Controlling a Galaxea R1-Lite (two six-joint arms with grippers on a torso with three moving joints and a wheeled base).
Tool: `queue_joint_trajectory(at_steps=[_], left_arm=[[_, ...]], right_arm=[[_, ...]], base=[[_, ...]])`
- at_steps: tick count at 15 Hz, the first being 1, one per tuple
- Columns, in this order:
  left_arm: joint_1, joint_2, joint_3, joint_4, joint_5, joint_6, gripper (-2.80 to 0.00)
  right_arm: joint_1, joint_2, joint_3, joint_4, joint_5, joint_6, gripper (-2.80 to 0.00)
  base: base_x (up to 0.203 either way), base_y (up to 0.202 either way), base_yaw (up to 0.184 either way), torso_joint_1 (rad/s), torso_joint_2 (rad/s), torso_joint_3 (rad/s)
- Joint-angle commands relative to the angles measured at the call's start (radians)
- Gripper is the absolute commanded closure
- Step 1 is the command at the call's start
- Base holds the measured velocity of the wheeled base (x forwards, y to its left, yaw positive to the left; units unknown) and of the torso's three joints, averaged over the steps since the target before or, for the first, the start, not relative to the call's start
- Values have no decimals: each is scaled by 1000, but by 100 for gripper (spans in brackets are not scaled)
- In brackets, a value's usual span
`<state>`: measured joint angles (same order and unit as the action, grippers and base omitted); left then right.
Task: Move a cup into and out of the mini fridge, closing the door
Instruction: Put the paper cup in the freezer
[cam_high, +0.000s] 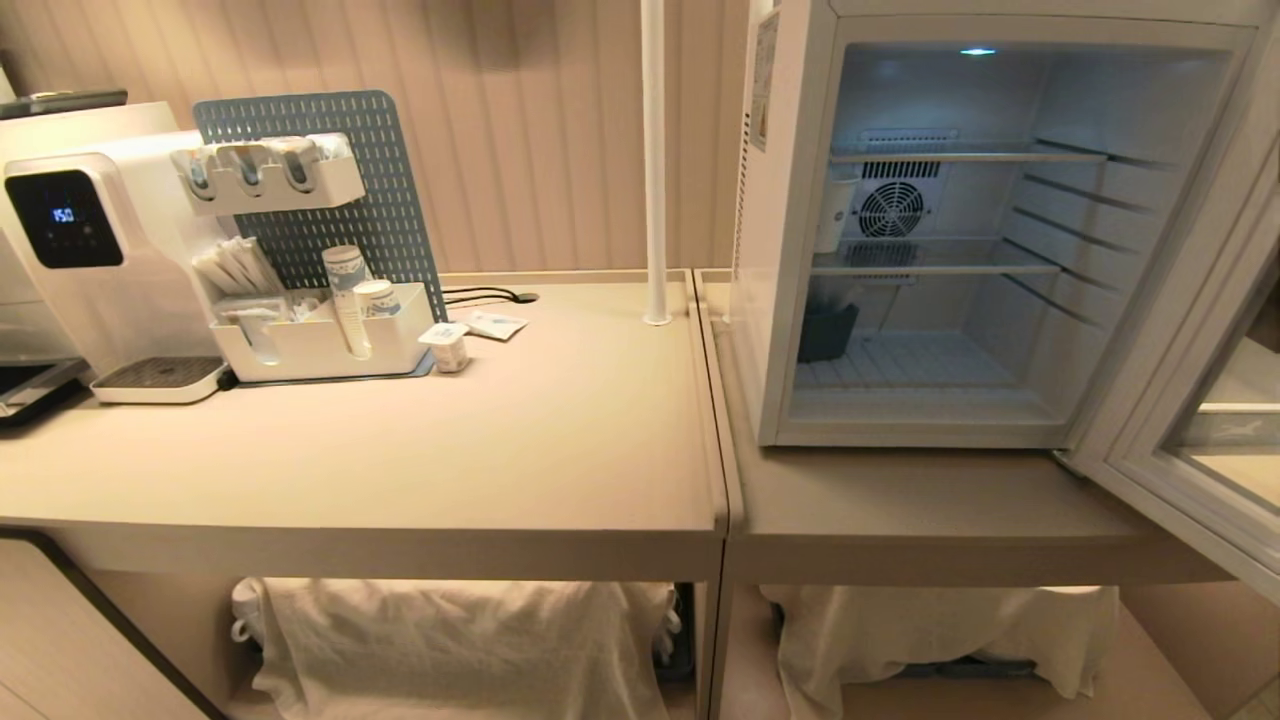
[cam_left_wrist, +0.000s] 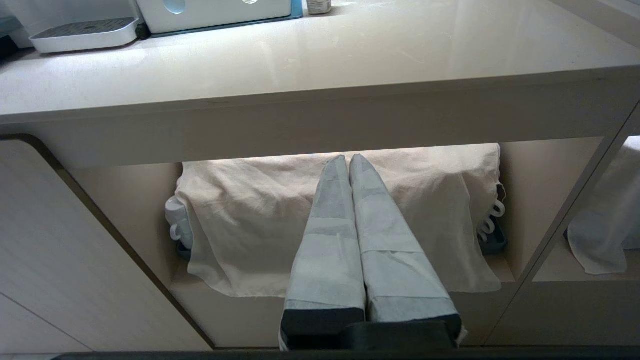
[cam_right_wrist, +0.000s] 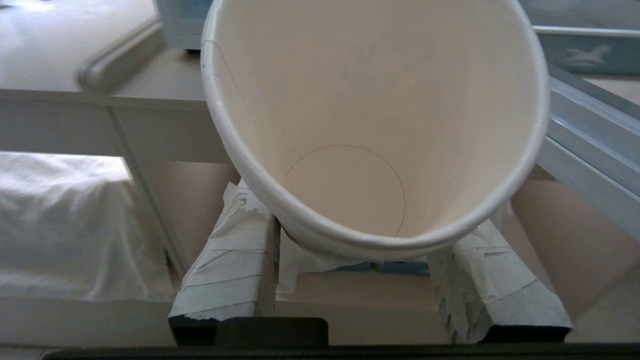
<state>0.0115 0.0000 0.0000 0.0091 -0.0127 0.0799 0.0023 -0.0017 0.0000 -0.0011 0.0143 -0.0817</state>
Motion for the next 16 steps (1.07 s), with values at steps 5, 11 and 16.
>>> queue_joint_trajectory(at_steps=[5, 11, 16], left_arm=[[1, 0, 0, 2, -1, 9, 0], [1, 0, 0, -1, 0, 8, 0], [1, 0, 0, -3, -1, 11, 0]], right_arm=[[1, 2, 0, 0, 0, 13, 0], [1, 2, 0, 0, 1, 13, 0], [1, 2, 0, -1, 1, 11, 0]], base=[[0, 0, 0, 0, 0, 0], [0, 0, 0, 0, 0, 0], [134, 0, 0, 3, 5, 2]])
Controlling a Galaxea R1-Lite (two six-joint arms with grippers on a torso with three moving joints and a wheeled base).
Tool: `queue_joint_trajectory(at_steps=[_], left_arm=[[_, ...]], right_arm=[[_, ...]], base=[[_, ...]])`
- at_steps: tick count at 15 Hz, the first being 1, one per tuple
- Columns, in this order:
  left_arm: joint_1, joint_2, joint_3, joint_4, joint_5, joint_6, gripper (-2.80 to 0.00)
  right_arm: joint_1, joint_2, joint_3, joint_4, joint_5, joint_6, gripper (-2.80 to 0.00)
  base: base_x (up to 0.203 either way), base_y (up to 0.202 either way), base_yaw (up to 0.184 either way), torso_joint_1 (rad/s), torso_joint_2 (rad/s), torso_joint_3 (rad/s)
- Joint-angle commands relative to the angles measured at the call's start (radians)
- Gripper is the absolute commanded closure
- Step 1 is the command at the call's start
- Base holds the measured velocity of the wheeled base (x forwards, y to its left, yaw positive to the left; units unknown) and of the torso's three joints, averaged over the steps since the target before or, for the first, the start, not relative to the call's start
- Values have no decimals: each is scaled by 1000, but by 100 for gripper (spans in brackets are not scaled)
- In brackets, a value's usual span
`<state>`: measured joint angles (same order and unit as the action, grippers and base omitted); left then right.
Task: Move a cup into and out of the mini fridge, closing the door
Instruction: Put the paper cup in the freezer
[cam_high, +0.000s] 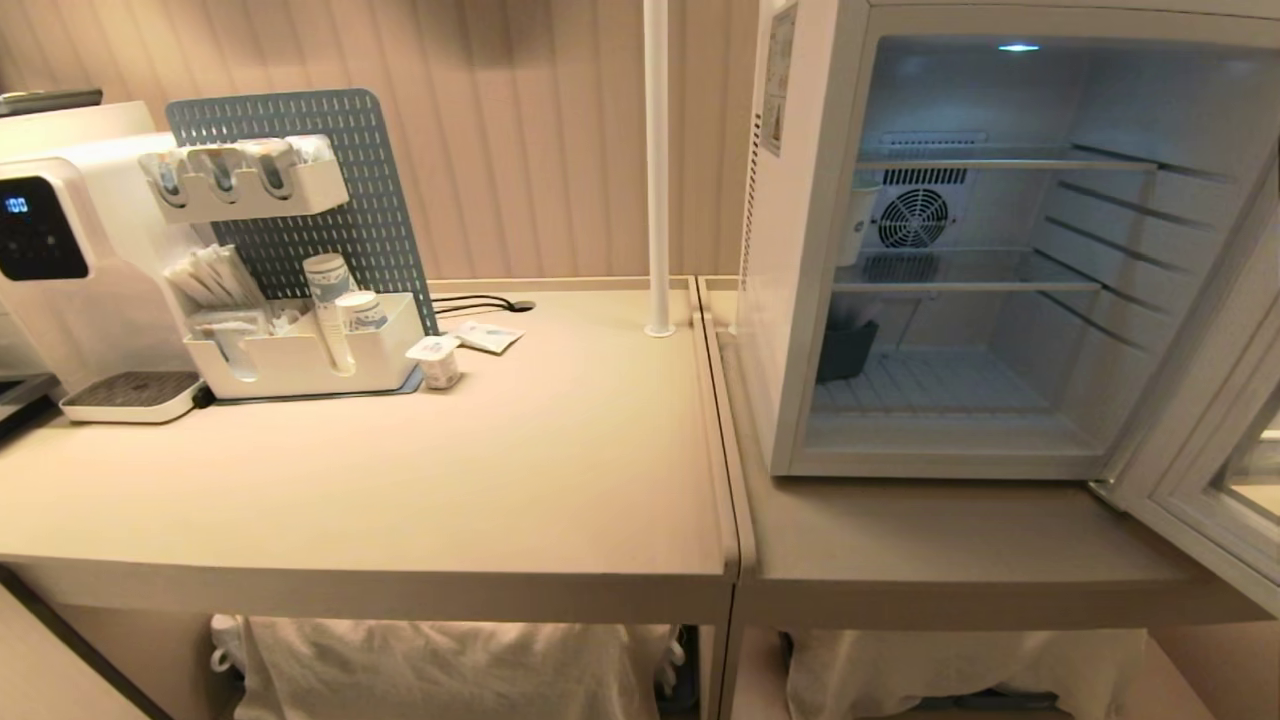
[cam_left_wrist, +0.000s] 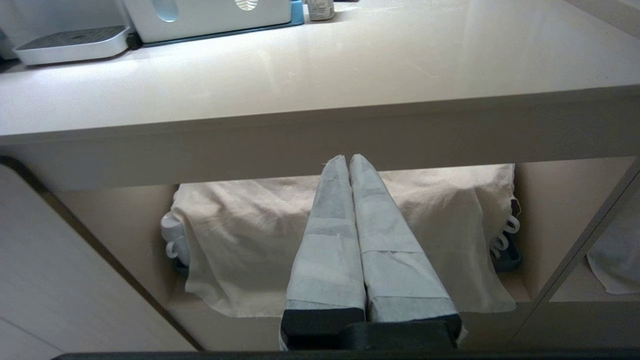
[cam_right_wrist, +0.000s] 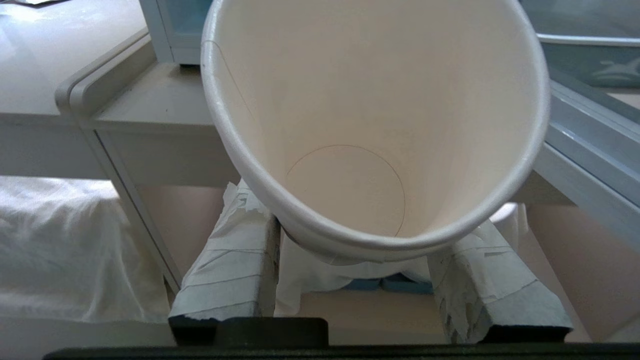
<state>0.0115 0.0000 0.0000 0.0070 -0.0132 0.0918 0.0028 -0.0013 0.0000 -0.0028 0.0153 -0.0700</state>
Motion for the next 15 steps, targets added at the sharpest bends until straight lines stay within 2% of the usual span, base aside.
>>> queue_joint_trajectory(at_steps=[1, 5, 8, 11, 13, 15], left_arm=[[1, 0, 0, -1, -2, -1, 0], [1, 0, 0, -2, 4, -7, 0], [1, 0, 0, -2, 4, -7, 0], [1, 0, 0, -2, 4, -7, 0], [1, 0, 0, -2, 4, -7, 0], [1, 0, 0, -2, 6, -7, 0]], right_arm=[[0, 1, 0, 0, 0, 1, 0], [0, 2, -9, 24, 0, 3, 0], [0, 10, -68, 139, 3, 0, 0], [0, 81, -258, 321, 44, 5, 0], [-1, 197, -401, 453, 70, 10, 0], [1, 367, -528, 557, 103, 68, 0]], base=[[95, 0, 5, 4, 8, 3], [0, 0, 0, 0, 0, 0], [0, 0, 0, 0, 0, 0], [0, 0, 0, 0, 0, 0], [0, 0, 0, 0, 0, 0], [0, 0, 0, 0, 0, 0]])
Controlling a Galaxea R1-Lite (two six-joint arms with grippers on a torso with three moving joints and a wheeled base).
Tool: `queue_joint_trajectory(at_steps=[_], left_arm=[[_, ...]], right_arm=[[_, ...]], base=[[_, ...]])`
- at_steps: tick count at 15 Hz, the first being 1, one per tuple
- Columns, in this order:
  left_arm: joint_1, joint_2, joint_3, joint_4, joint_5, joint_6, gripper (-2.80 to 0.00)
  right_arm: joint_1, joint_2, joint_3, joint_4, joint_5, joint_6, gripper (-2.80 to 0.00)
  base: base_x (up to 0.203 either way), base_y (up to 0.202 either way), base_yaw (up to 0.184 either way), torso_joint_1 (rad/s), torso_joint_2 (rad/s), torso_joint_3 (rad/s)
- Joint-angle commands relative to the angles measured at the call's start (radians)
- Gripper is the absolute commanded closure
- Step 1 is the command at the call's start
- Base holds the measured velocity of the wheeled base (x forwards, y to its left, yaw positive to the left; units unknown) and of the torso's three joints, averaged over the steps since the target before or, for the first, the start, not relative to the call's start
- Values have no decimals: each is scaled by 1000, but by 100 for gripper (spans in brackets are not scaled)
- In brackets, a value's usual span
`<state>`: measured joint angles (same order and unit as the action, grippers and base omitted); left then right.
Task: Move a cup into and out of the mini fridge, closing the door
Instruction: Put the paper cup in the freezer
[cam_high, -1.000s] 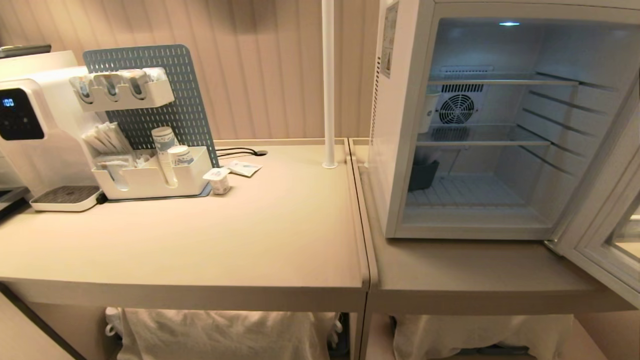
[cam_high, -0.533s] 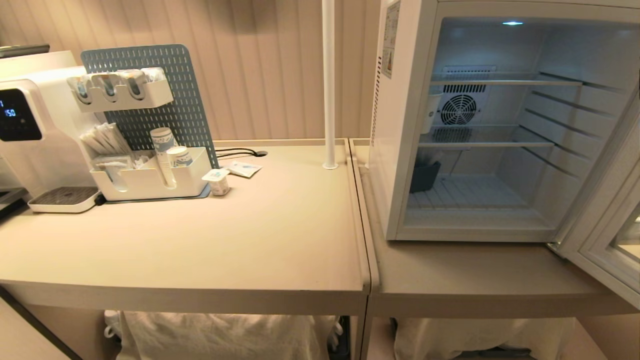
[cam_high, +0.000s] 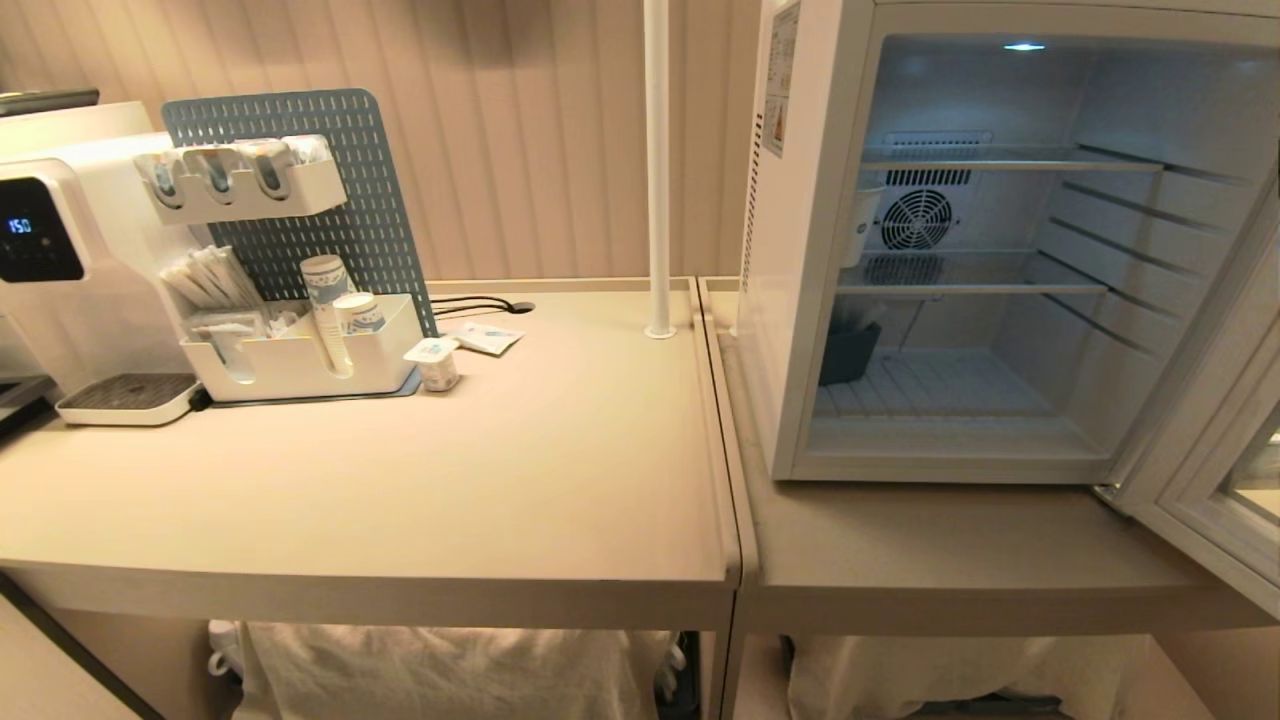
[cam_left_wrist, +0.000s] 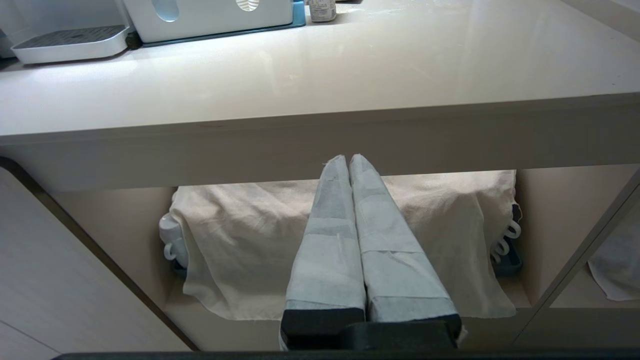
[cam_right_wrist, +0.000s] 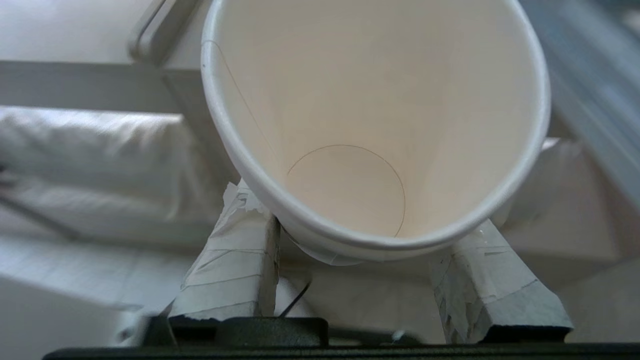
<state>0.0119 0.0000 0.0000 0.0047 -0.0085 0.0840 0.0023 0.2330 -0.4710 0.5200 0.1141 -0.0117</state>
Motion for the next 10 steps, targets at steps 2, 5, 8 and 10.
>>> queue_joint_trajectory(at_steps=[2, 5, 8, 10], left_arm=[[0, 0, 0, 0, 0, 0, 0], [0, 0, 0, 0, -1, 0, 0], [0, 0, 0, 0, -1, 0, 0], [0, 0, 0, 0, 0, 0, 0]], right_arm=[[4, 311, -153, 109, 66, 81, 0], [16, 608, -288, 157, 137, 155, 0], [52, 886, -401, 125, 187, 213, 0], [70, 1054, -468, 57, 222, 221, 0]], base=[[0, 0, 0, 0, 0, 0], [0, 0, 0, 0, 0, 0], [0, 0, 0, 0, 0, 0], [0, 0, 0, 0, 0, 0]])
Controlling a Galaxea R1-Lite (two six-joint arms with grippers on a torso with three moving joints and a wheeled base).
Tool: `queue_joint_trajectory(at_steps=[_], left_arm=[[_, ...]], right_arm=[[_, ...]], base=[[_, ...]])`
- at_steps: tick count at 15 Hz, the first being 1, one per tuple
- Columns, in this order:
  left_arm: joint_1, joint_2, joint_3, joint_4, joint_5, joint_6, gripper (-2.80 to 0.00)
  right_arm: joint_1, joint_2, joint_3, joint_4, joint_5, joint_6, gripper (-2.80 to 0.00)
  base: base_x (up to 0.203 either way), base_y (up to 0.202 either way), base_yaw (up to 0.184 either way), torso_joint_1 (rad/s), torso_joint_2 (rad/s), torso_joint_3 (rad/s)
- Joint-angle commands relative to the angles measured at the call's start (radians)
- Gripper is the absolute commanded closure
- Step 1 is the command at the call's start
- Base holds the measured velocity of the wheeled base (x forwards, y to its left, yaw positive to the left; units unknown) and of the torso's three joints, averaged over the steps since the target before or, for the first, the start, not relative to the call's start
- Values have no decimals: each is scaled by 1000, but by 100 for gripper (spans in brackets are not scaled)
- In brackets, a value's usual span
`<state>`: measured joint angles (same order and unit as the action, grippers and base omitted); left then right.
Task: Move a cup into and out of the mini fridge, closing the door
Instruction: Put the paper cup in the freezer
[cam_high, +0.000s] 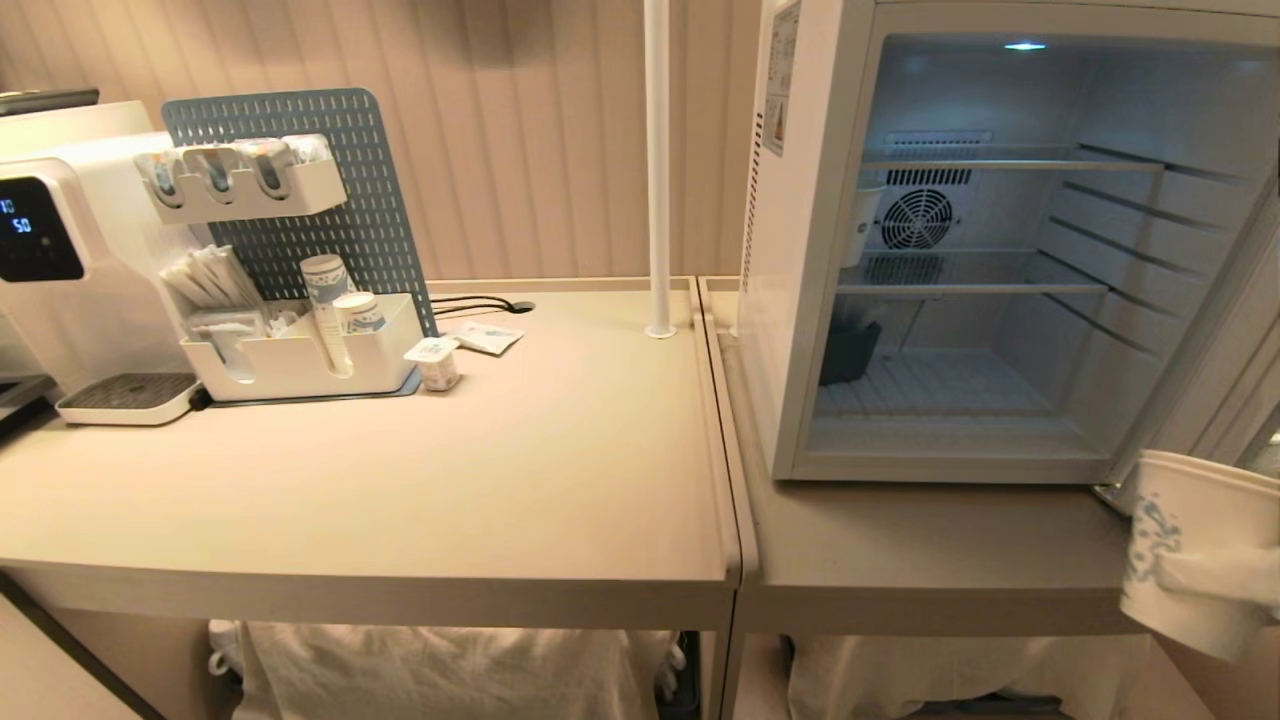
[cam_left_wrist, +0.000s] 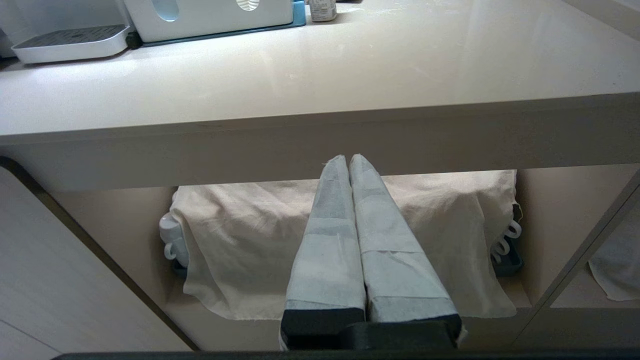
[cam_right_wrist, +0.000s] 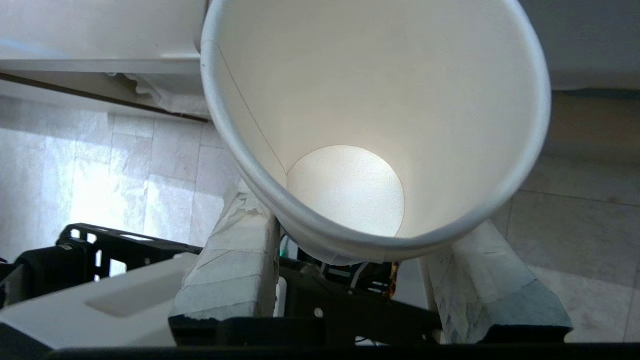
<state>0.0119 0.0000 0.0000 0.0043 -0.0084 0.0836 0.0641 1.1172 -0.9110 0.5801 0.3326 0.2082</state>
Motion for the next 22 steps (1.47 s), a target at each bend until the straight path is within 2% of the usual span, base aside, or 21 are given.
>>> queue_joint_trajectory(at_steps=[1, 5, 9, 11, 13, 17, 20, 22], left_arm=[[0, 0, 0, 0, 1, 1, 0], [0, 0, 0, 0, 0, 1, 0], [0, 0, 0, 0, 1, 1, 0], [0, 0, 0, 0, 1, 1, 0], [0, 0, 0, 0, 1, 1, 0], [0, 0, 0, 0, -1, 1, 0], [0, 0, 0, 0, 1, 1, 0], [0, 0, 0, 0, 1, 1, 0]], right_arm=[[16, 246, -71, -23, 18, 0, 0], [34, 472, -201, -126, 41, -64, 0], [11, 614, -228, -477, 42, -82, 0], [-5, 641, -227, -580, 40, -99, 0], [-26, 650, -228, -615, 37, -143, 0], [-70, 646, -195, -615, 29, -315, 0], [-81, 648, -192, -627, 29, -331, 0], [-81, 650, -176, -690, 22, -344, 0]], base=[[0, 0, 0, 0, 0, 0], [0, 0, 0, 0, 0, 0], [0, 0, 0, 0, 0, 0], [0, 0, 0, 0, 0, 0], [0, 0, 0, 0, 0, 0], [0, 0, 0, 0, 0, 0], [0, 0, 0, 0, 0, 0], [0, 0, 0, 0, 0, 0]])
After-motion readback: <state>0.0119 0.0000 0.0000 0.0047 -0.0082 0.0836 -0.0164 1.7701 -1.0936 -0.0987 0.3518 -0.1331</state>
